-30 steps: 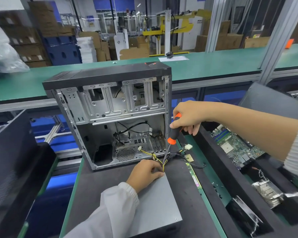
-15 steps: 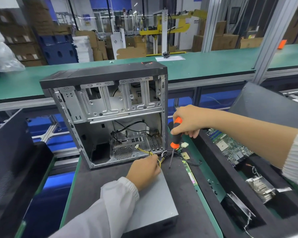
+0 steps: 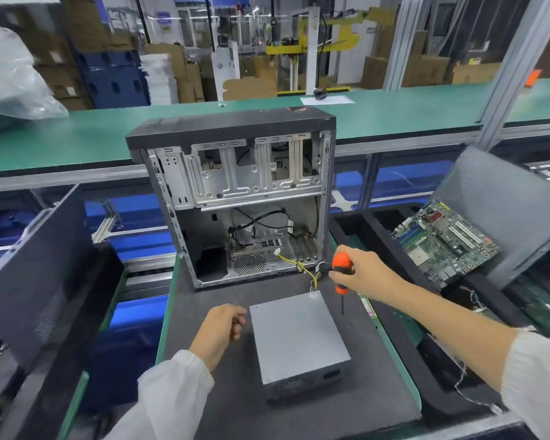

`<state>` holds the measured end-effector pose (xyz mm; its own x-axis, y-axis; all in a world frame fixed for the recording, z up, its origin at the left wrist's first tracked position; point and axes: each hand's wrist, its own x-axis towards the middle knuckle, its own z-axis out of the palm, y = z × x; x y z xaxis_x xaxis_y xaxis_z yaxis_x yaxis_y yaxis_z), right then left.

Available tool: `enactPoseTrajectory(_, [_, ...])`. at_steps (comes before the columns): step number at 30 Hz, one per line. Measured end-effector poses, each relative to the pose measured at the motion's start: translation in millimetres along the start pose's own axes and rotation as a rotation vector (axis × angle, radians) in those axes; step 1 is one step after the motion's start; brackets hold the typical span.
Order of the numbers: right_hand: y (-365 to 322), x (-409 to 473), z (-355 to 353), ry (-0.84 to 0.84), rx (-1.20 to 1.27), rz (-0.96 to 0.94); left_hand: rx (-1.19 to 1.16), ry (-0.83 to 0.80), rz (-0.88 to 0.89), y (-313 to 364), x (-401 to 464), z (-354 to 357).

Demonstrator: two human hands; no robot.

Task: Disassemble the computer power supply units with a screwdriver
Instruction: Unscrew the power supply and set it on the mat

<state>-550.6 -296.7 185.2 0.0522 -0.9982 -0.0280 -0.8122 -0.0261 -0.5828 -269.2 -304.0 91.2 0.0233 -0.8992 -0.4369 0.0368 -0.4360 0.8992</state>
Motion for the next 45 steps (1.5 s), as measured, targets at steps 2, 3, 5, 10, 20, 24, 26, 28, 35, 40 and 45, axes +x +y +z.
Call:
enactPoseTrajectory(2, [6, -9, 12, 0.104, 0.111, 0.066, 0.209, 0.035, -0.048, -15, -8, -7])
enactPoseTrajectory(3, [8, -13, 17, 0.148, 0.175, 0.096, 0.354, 0.031, -0.047, -22, -13, -9])
enactPoseTrajectory(5, [10, -18, 25, 0.192, 0.272, 0.141, 0.589, -0.012, -0.013, -36, -22, -6])
enactPoseTrajectory(10, [17, -23, 47, 0.085, 0.147, 0.132, 0.658, -0.082, 0.083, -49, -29, 11])
enactPoseTrajectory(20, [10, 12, 81, 0.001, -0.024, 0.21, 0.624, -0.033, 0.093, -45, -17, 23])
enactPoseTrajectory(24, [7, 31, 87, -0.038, 0.076, 0.186, 0.659, 0.032, 0.125, -22, 6, 11])
enactPoseTrajectory(26, [3, 36, 79, -0.046, 0.071, 0.158, 0.623, -0.013, 0.147, -15, 12, 2])
enactPoseTrajectory(28, [-8, 35, 61, 0.021, 0.023, 0.108, 0.612, -0.074, 0.18, -14, 9, -7])
enactPoseTrajectory(35, [-73, 22, 14, 0.351, -0.081, -0.198, 0.673, -0.073, 0.103, -41, -14, -16])
enactPoseTrajectory(40, [-112, 9, 39, 0.313, 0.169, -0.311, 0.586, -0.094, 0.105, -38, -20, -18])
enactPoseTrajectory(45, [-113, 4, 66, 0.281, 0.36, -0.295, 0.476, -0.159, 0.109, -40, -34, -25])
